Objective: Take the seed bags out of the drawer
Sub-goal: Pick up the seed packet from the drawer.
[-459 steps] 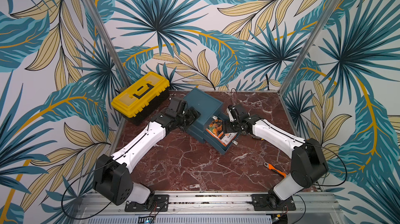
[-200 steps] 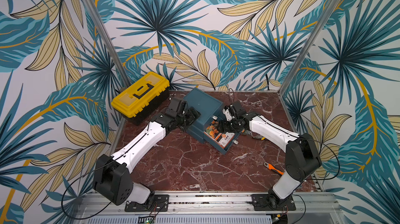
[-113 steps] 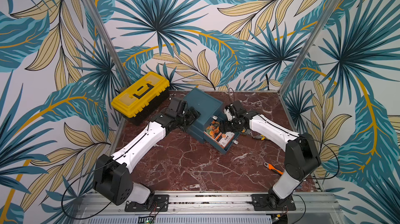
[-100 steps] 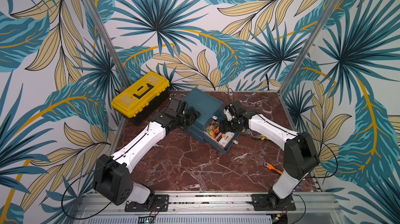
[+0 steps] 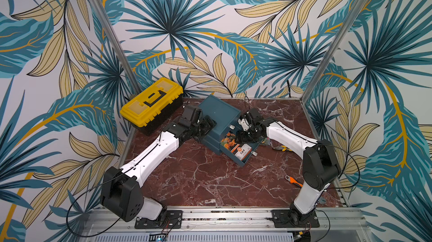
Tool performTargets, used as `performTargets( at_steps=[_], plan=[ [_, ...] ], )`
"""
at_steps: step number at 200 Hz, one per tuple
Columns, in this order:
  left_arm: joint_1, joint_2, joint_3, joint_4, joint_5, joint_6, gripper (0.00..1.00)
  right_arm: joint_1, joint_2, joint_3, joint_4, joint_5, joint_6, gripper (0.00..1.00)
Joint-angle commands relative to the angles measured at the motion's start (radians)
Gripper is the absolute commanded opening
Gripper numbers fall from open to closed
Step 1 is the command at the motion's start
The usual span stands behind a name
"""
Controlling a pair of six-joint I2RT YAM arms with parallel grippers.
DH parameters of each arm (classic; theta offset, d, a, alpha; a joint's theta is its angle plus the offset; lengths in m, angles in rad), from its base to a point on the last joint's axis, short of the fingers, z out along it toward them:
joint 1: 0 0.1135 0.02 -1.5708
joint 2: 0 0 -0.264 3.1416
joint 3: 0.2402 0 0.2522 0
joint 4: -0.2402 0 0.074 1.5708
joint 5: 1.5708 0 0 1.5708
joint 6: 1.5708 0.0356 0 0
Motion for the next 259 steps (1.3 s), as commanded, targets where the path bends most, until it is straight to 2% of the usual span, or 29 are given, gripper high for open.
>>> performTargets(
  at_steps=[1, 49, 83, 133, 197, 259],
  plan=[
    [0.005, 0.008, -0.010, 0.004, -0.001, -0.004, 0.82, 0.000, -0.002, 0.006, -0.028, -0.063, 0.012, 0.53],
    [0.004, 0.010, -0.010, 0.004, -0.003, -0.007, 0.82, 0.000, 0.005, 0.000, -0.027, -0.127, 0.016, 0.42],
    [0.001, 0.008, -0.012, 0.006, -0.003, -0.010, 0.82, 0.000, 0.000, -0.006, -0.027, -0.157, 0.022, 0.39],
    [-0.002, 0.010, -0.010, 0.007, -0.005, -0.011, 0.82, -0.001, 0.004, -0.006, -0.025, -0.221, 0.031, 0.27],
    [-0.006, 0.009, -0.012, 0.006, -0.008, -0.013, 0.82, 0.000, -0.012, -0.013, -0.022, -0.233, 0.054, 0.00],
    [-0.007, 0.003, -0.023, 0.019, -0.008, -0.021, 0.82, -0.029, -0.100, -0.031, -0.028, -0.193, 0.134, 0.00]
  ],
)
